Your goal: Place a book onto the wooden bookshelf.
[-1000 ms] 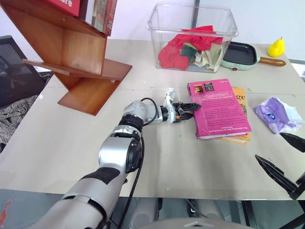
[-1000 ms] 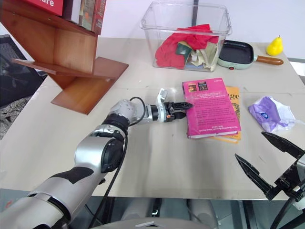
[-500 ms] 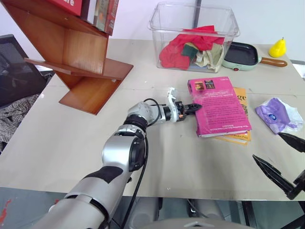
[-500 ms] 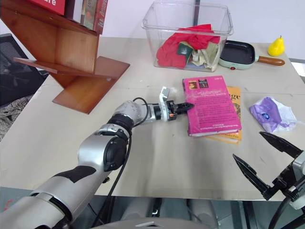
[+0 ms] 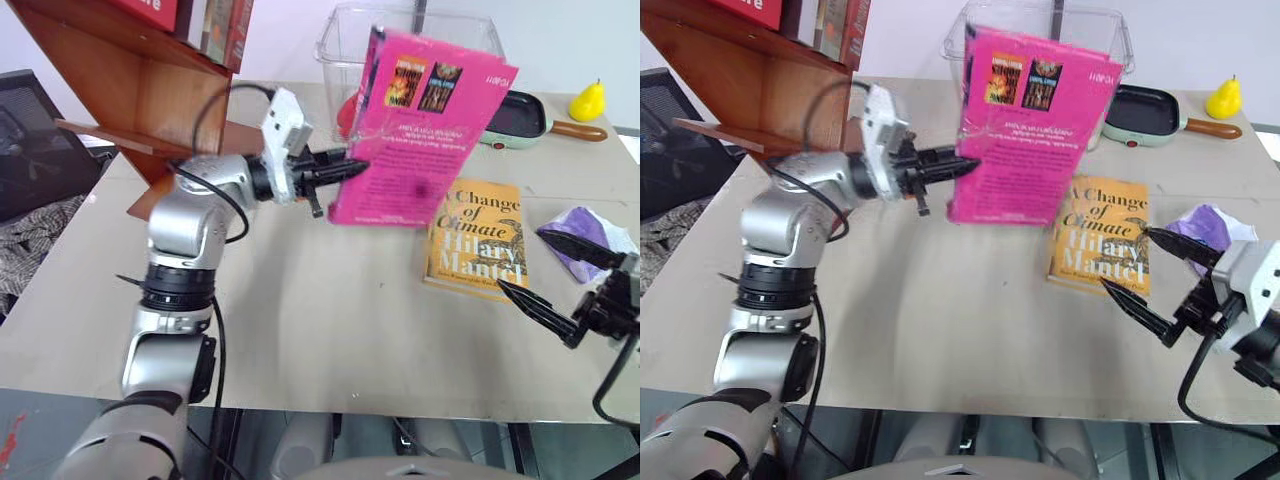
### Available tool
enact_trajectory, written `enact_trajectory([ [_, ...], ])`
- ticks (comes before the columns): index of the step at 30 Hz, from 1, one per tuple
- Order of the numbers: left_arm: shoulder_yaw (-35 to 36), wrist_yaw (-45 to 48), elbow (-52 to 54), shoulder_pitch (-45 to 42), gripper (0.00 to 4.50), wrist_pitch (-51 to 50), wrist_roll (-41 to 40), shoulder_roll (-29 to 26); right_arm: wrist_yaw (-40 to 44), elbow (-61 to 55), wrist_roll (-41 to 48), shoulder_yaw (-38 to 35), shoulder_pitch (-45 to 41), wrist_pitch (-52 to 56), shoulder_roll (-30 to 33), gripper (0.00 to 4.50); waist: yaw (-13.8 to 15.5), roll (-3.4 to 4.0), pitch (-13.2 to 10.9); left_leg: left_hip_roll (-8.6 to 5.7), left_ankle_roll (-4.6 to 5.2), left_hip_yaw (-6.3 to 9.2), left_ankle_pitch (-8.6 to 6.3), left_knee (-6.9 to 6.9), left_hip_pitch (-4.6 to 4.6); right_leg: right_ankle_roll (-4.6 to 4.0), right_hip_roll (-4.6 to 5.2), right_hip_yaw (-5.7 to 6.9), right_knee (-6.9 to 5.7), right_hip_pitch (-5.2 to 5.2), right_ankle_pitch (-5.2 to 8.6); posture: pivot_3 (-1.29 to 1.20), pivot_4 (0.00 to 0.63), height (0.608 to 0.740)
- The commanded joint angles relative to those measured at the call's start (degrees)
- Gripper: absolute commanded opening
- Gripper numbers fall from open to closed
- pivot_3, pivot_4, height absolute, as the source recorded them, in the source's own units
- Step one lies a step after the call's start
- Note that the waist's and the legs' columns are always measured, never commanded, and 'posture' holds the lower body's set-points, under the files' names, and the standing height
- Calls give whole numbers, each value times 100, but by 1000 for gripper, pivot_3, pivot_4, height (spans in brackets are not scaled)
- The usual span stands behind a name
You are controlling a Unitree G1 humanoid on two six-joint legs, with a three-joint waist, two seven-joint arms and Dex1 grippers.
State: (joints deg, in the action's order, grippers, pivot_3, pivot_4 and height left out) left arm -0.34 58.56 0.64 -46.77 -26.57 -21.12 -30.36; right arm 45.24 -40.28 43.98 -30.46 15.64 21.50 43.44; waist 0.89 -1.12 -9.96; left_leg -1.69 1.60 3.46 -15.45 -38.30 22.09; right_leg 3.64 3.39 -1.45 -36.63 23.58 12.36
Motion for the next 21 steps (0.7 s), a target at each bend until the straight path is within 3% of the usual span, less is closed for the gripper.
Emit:
enact_trajectory([
  [1,335,63,397,-138,229,2056,693,-599,280,470,-105,386,-684,-282,39,4500,-9,-4,-3,0,0,-2,0,-1,0,0,-2,-1,1,0,0,0,150,740],
  [6,718,166,-212,-333,229,3676,1256,-1717,501,935,-203,881,-1477,-472,-93,4500,-20,-3,-4,0,0,-1,1,1,4,1,-3,3,7,2,-1,0,150,740],
  [10,1002,1049,-1105,-498,229,4769,1192,-3064,614,1247,-287,1207,-1987,-531,-182,4500,-115,-7,-13,3,1,-2,0,3,6,1,-13,4,9,5,-1,0,150,740],
  [14,1007,1673,-2236,-663,229,6027,1201,-3929,788,1552,-400,1403,-2315,-624,-208,4500,-130,-4,-15,2,4,0,-2,3,8,2,-13,11,12,4,0,0,150,740],
  [17,767,2009,-3629,-1249,229,7334,1476,-4313,858,1676,-396,1484,-2541,-616,-231,4500,-142,-5,-17,0,6,-3,-3,-2,9,2,-14,15,4,4,0,0,150,740],
  [21,338,2355,-4987,-2050,229,8315,1752,-4288,900,1690,-416,1508,-2605,-619,-226,4500,-107,-7,-16,-1,7,-9,-2,-6,11,2,-19,31,-4,-1,0,0,150,740],
])
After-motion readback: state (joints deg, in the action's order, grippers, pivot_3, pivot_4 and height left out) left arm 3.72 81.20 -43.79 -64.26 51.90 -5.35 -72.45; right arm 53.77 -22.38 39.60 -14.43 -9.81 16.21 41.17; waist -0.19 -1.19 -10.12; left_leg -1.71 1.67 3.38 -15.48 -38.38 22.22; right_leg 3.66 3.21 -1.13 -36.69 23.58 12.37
